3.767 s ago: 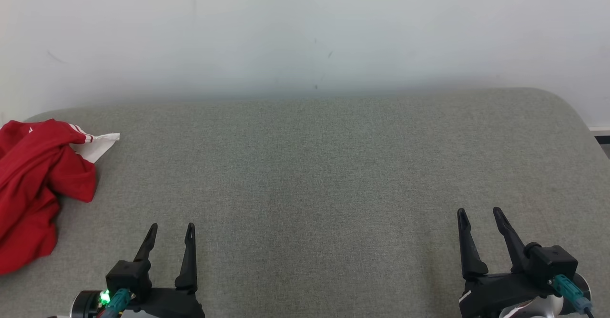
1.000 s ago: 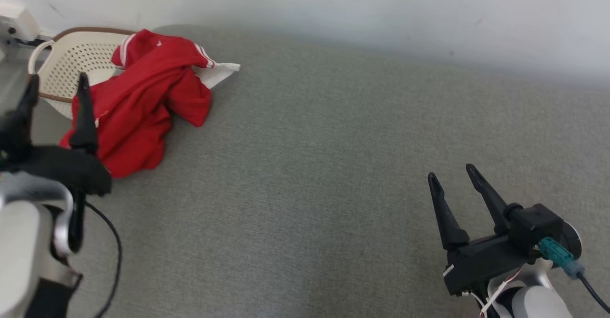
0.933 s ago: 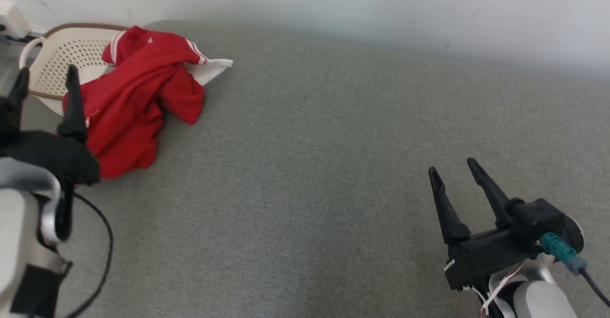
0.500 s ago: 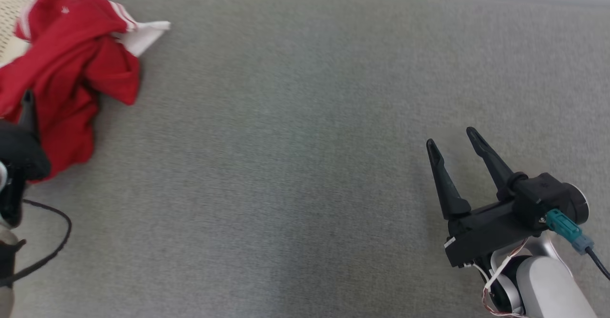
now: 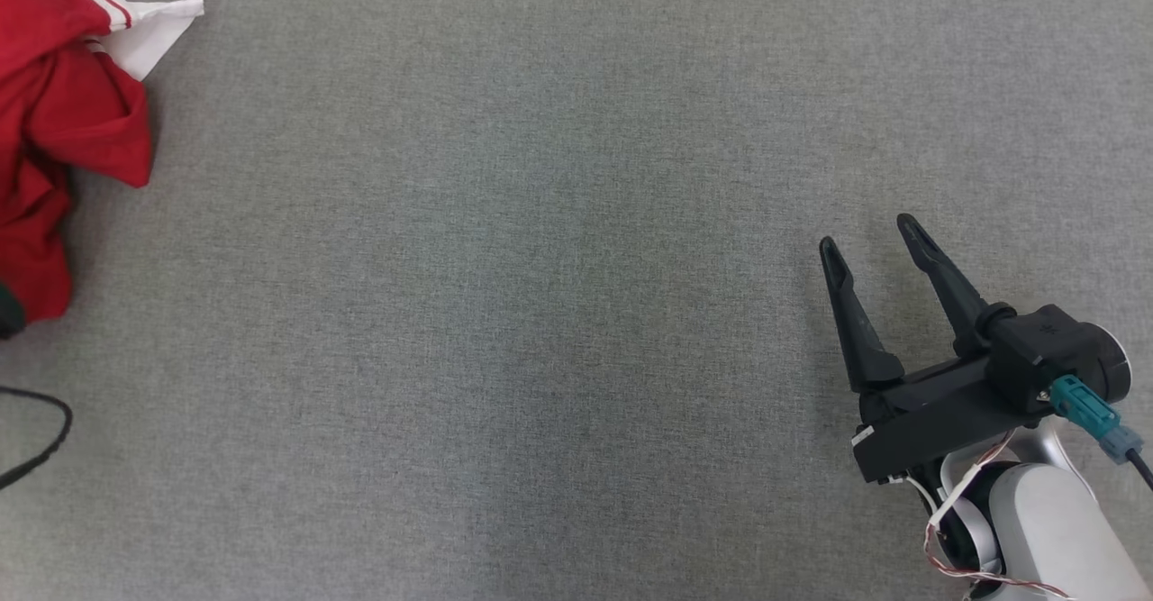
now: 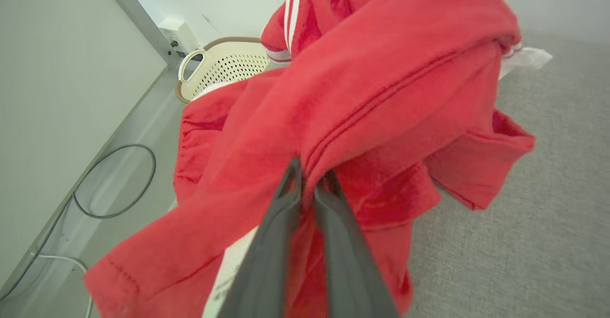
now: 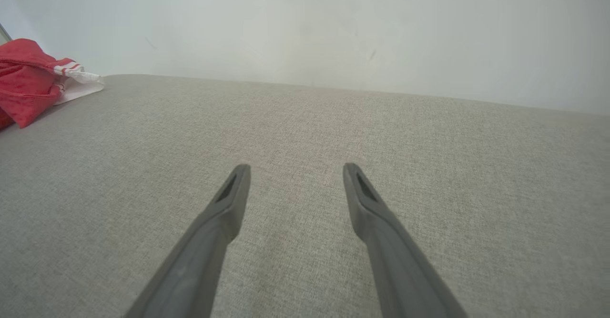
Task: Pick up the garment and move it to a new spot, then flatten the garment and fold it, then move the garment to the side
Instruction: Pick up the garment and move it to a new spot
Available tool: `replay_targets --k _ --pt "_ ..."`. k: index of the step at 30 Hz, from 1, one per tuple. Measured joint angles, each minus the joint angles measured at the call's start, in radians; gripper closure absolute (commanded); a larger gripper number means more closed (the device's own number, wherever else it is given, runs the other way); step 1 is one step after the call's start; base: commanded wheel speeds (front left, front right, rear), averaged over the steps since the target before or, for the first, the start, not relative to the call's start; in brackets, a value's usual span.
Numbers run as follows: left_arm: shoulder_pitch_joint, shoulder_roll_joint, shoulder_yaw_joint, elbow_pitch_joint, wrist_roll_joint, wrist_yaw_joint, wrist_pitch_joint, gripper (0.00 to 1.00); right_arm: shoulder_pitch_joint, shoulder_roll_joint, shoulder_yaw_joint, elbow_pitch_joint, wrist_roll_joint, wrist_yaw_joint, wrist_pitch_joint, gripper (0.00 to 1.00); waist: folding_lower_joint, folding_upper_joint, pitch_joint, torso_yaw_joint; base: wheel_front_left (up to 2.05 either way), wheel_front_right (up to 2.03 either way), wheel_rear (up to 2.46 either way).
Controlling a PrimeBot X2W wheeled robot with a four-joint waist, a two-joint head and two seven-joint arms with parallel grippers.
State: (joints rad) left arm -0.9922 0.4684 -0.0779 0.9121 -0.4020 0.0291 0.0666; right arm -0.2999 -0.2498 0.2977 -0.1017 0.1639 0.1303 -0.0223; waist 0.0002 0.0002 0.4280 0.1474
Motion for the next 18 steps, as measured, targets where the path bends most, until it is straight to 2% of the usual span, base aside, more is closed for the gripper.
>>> replay_targets --k 10,18 --pt "-0.028 0.007 0.007 -0.076 0.014 0.043 -0.175 1.00 0.015 0.014 -0.025 0.013 0.004 0.000 -0.002 0.00 -0.0002 -0.0002 -0.057 0.011 0.00 0.00 0.00" --pt "0.101 -0.029 -0.008 -0.332 0.013 0.076 -0.208 1.00 0.048 0.040 -0.074 0.014 0.004 0.000 -0.010 0.00 -0.0003 -0.0002 -0.127 0.024 0.00 0.00 0.00"
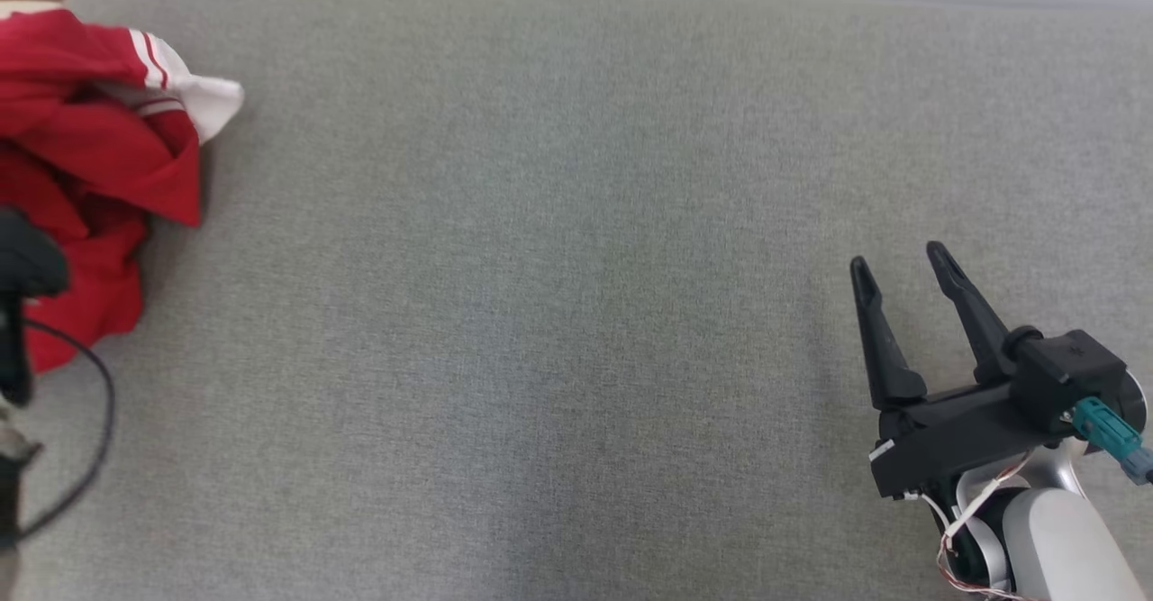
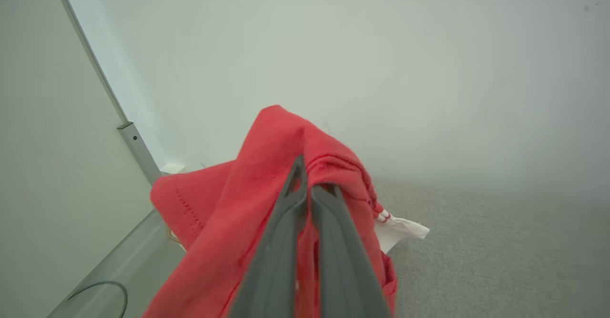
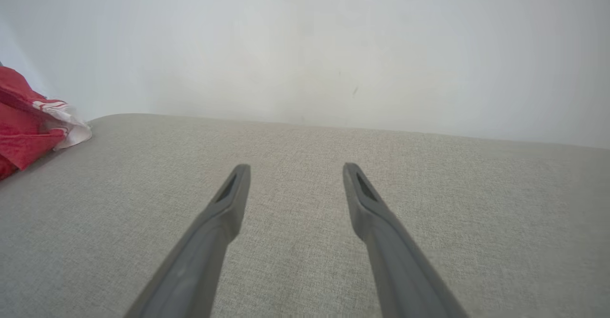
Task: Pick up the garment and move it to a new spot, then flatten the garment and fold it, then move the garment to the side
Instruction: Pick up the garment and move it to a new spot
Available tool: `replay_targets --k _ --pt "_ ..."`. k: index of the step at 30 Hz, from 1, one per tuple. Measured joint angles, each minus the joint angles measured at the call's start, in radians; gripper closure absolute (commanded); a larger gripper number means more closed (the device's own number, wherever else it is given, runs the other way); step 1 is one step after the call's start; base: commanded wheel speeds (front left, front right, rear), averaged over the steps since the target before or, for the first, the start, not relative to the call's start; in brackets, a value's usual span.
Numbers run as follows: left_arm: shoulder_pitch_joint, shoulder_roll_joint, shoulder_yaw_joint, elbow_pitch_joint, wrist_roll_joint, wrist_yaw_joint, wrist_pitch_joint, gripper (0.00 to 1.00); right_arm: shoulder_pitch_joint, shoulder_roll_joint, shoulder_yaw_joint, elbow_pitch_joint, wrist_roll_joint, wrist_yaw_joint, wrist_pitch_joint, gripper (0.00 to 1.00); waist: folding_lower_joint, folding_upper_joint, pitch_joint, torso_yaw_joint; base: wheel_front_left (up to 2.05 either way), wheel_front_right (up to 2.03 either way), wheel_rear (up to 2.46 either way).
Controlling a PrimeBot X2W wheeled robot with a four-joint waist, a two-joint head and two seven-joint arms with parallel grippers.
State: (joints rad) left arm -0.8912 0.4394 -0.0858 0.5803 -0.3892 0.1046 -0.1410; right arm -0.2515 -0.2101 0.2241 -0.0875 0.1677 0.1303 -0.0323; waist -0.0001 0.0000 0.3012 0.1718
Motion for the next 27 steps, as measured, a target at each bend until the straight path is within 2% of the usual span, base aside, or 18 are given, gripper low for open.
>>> replay_targets --k 9,10,12,16,19,22,27 --pt "0.352 -0.082 -0.066 -0.486 0.013 0.108 0.078 1.00 0.044 0.033 -0.057 -0.006 -0.006 0.000 -0.006 0.00 -0.0001 -0.0001 -0.058 0.003 0.00 0.00 0.00" --pt "0.352 -0.082 -0.066 -0.486 0.013 0.108 0.078 1.00 0.044 0.033 -0.057 -0.006 -0.006 0.000 -0.006 0.00 -0.0001 -0.0001 -0.058 0.003 0.00 0.00 0.00" --pt "0.424 -0.106 -0.090 -0.577 0.017 0.132 0.095 1.00 0.047 0.040 -0.067 -0.009 -0.007 0.000 -0.008 0.00 -0.0001 -0.0001 -0.061 -0.001 0.00 0.00 0.00" --pt "0.517 -0.146 -0.154 -0.688 0.030 0.150 0.115 1.00 0.054 0.048 -0.082 -0.011 -0.009 0.000 -0.009 0.00 -0.0001 -0.0001 -0.060 -0.013 0.00 0.00 0.00" --pt "0.544 -0.174 -0.213 -0.732 0.049 0.151 0.124 1.00 0.053 0.053 -0.085 -0.006 -0.008 0.000 -0.012 0.00 0.0000 -0.0001 -0.059 -0.025 0.00 0.00 0.00" --pt "0.548 -0.204 -0.287 -0.745 0.061 0.131 0.138 1.00 0.052 0.062 -0.085 0.001 -0.004 0.000 -0.018 0.00 -0.0001 0.0000 -0.061 -0.043 0.00 0.00 0.00" --pt "0.514 -0.264 -0.430 -0.707 0.078 0.059 0.160 1.00 0.037 0.074 -0.088 0.007 -0.001 0.000 -0.027 0.00 0.0000 -0.0001 -0.058 -0.086 0.00 0.00 0.00"
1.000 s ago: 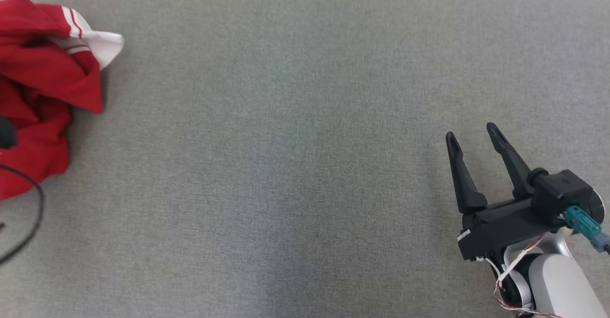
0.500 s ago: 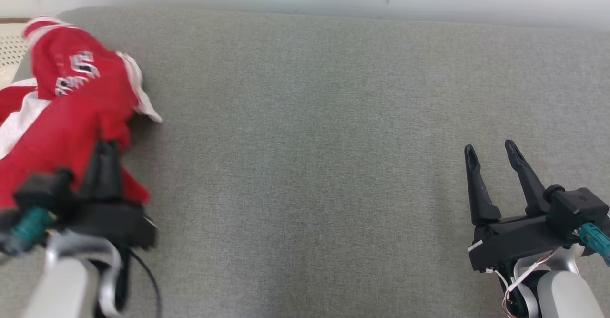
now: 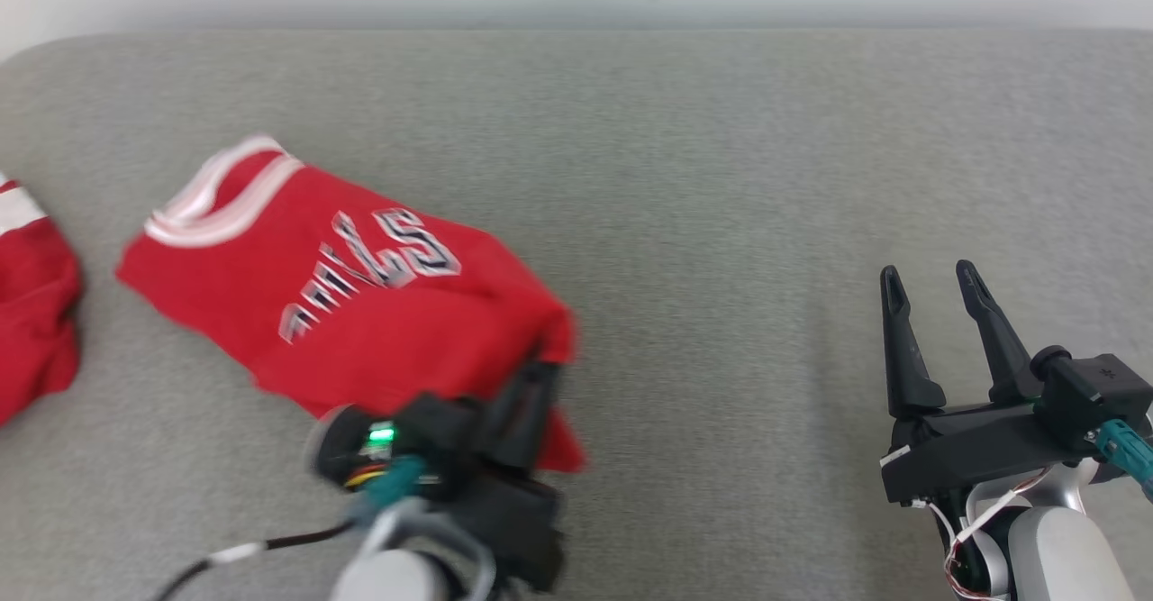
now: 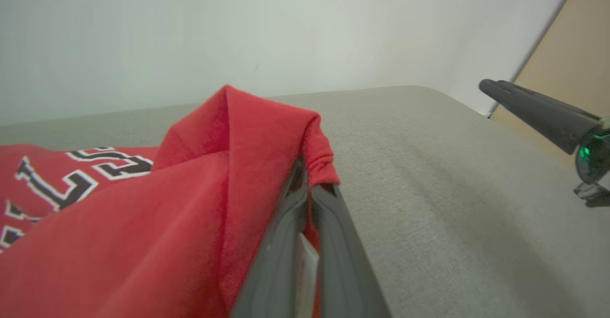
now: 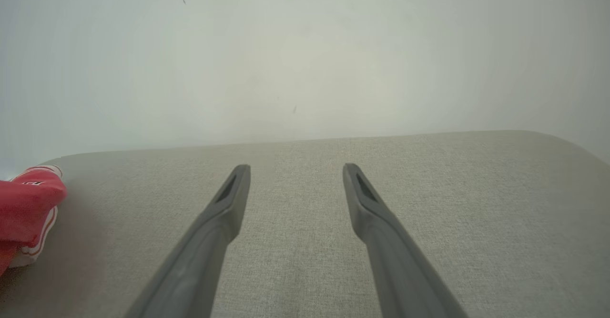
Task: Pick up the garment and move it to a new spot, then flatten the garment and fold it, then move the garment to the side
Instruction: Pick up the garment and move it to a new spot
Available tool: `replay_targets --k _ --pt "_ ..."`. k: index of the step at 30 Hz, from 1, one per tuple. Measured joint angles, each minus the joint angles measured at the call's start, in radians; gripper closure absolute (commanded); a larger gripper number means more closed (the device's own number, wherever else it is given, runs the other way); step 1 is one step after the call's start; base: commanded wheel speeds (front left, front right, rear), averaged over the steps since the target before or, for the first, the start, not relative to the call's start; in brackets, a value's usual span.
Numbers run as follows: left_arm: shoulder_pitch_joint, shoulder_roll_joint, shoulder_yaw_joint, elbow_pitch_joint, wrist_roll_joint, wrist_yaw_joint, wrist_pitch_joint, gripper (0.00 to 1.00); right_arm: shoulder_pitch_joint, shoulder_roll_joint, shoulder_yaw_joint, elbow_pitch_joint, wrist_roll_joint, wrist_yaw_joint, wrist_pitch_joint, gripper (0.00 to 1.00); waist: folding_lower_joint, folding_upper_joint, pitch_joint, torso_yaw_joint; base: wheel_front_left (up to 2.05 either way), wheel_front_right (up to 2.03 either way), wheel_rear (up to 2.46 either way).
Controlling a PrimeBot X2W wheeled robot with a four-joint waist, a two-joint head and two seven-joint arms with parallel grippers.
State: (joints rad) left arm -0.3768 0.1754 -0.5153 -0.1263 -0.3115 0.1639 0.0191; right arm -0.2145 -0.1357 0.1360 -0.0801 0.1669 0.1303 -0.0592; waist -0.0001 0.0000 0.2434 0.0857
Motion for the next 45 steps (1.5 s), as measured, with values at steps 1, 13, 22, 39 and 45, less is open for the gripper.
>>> replay_targets --k 1,13,22,39,45 --pt "-0.015 -0.017 -0.029 0.015 0.001 -0.018 0.005 1.00 -0.001 0.002 -0.004 0.002 0.002 0.000 -0.002 0.00 -0.0001 0.0000 0.001 -0.011 0.00 0.00 0.00" --pt "-0.261 -0.119 -0.241 0.234 0.012 -0.137 0.003 1.00 -0.017 0.032 -0.013 0.043 0.028 0.000 -0.039 0.00 0.0001 0.0000 0.034 -0.199 0.00 0.00 0.00" --pt "-0.383 -0.125 -0.329 0.412 -0.125 -0.104 -0.057 0.43 -0.020 0.049 -0.002 0.086 0.048 0.000 -0.066 0.00 0.0001 0.0001 0.071 -0.319 0.00 0.00 0.00" --pt "-0.467 -0.088 -0.350 0.352 -0.231 0.012 -0.239 0.00 -0.011 0.053 -0.071 0.078 0.021 0.000 -0.063 0.00 0.0001 0.0001 0.042 -0.248 0.00 0.00 0.00" --pt "-0.391 0.026 -0.221 0.305 -0.253 0.096 -0.260 0.00 0.005 0.049 -0.070 0.059 0.009 0.000 -0.054 0.00 0.0001 0.0001 0.012 -0.194 0.00 0.00 0.00"
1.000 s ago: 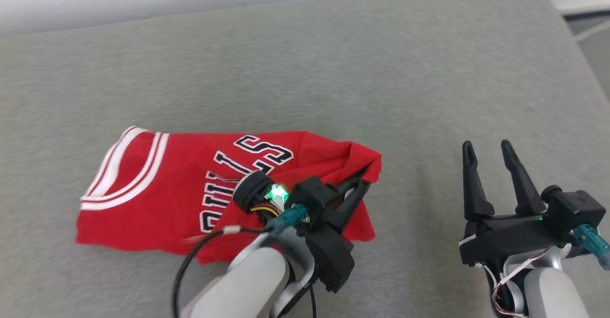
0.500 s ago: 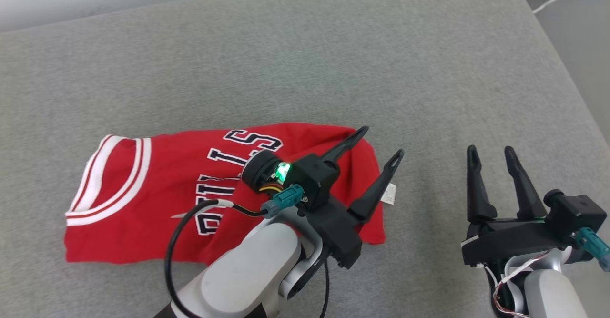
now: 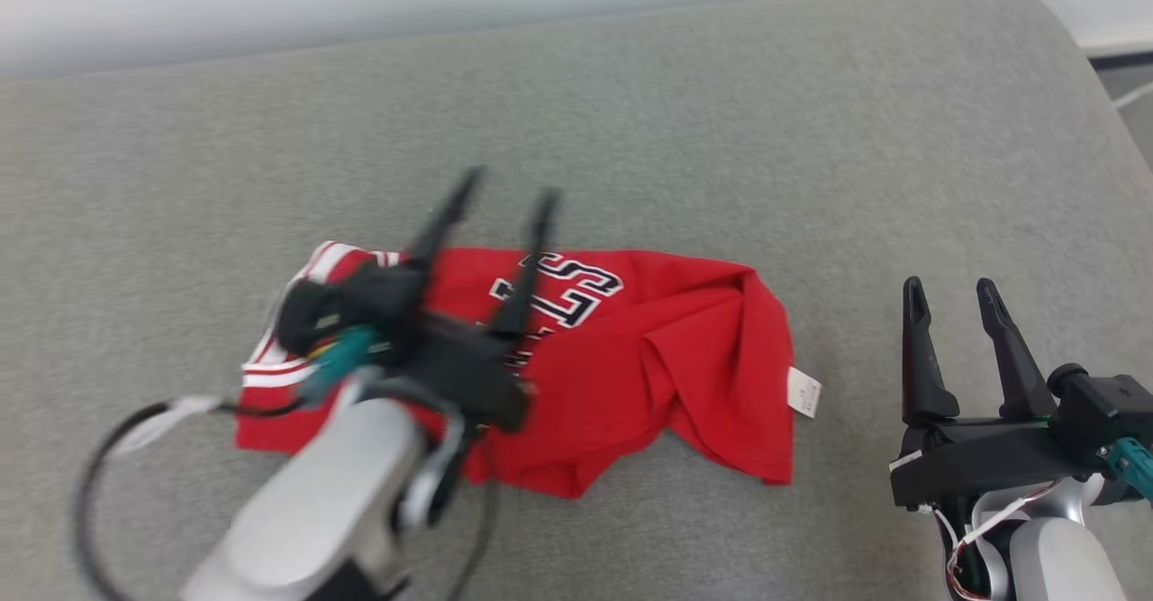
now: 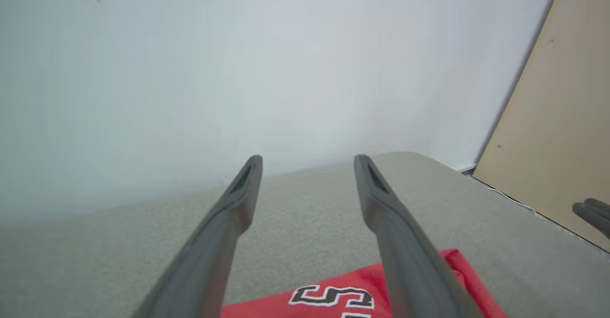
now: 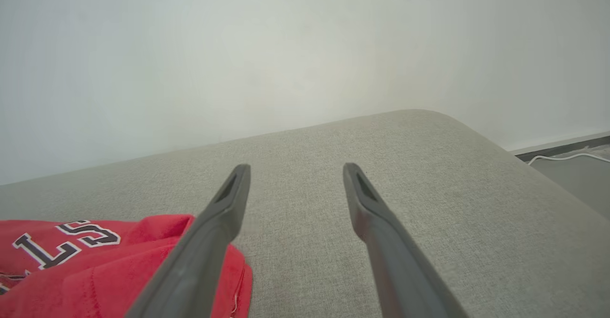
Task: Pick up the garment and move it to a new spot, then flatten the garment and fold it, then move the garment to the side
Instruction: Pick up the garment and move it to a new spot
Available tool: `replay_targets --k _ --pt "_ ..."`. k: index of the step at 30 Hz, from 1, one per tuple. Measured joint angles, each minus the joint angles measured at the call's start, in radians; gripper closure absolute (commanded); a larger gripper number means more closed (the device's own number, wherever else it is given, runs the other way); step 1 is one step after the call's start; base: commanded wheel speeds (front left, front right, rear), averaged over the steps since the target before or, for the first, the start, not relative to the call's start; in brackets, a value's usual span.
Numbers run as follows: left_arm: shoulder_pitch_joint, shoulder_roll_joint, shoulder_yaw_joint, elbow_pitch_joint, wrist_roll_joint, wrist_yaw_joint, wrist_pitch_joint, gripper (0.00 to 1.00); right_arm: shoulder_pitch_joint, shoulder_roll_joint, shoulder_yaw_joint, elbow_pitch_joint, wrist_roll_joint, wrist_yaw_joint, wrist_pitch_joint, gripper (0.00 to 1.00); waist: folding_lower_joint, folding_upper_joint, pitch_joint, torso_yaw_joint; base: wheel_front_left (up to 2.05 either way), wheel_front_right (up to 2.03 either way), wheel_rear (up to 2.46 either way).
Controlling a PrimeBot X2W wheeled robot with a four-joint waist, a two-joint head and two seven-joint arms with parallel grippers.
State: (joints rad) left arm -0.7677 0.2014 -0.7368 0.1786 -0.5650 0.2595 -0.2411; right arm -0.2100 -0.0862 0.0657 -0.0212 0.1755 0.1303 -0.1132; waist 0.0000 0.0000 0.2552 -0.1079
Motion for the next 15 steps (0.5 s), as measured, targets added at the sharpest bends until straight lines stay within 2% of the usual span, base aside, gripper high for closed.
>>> replay_targets --k 8,13,15 --pt "0.160 0.148 0.159 -0.090 -0.010 0.089 -0.016 0.00 0.022 -0.019 0.010 -0.012 -0.010 0.000 0.007 0.00 0.0000 0.0000 -0.039 0.057 0.00 0.00 0.00" --pt "0.273 0.197 0.273 -0.166 -0.012 0.127 -0.017 0.00 0.042 -0.031 0.020 -0.017 -0.018 0.000 0.012 0.00 -0.0001 -0.0001 -0.069 0.082 0.00 0.00 0.00" --pt "0.314 0.206 0.321 -0.203 -0.002 0.123 -0.019 0.00 0.047 -0.035 0.027 -0.021 -0.020 0.000 0.012 0.00 -0.0001 -0.0001 -0.081 0.090 0.00 0.00 0.00"
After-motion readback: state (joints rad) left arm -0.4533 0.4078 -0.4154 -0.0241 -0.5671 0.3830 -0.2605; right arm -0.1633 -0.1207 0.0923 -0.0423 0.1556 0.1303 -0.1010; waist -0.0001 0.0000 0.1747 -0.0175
